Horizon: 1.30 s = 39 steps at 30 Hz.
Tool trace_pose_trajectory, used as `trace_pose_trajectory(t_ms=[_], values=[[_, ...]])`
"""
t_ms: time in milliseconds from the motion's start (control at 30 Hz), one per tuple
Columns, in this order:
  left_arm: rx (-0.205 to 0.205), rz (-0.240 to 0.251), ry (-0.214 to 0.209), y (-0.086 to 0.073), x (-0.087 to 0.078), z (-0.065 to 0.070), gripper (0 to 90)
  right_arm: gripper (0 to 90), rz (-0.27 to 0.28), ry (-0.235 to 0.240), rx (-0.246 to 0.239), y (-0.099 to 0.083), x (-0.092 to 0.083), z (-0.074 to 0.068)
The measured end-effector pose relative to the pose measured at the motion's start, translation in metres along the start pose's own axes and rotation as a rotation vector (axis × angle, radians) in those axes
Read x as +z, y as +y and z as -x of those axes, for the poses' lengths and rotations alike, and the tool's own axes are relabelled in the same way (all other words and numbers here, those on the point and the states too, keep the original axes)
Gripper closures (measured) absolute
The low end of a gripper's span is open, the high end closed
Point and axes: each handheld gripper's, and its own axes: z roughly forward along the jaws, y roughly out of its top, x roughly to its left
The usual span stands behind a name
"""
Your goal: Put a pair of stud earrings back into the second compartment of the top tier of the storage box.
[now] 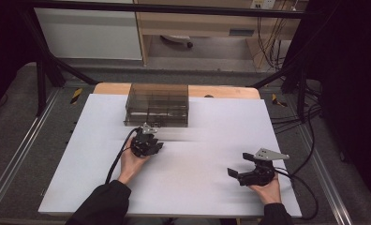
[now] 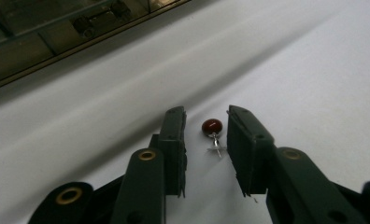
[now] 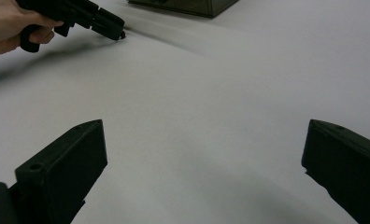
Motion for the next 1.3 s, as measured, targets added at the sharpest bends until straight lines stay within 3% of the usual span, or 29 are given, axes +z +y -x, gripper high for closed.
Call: trace_pose_trajectory(t_ms=[400, 833, 1300], values=[[0.004, -0.003, 0.006, 0.0, 0.001, 0.002, 79.9, 0.6, 0.001, 0.0, 0.0, 0.0, 0.0, 0.0], [-0.009, 0.001, 0.005, 0.001, 0.0, 0.001, 81.6, 0.6, 0.003, 0.0, 0.001, 0.0, 0.0, 0.0], [-0.011, 0.014, -0.011, 0.003, -0.012, 0.001, 81.8, 0.6, 0.001, 0.0, 0.002, 0.0, 0.0, 0.0]])
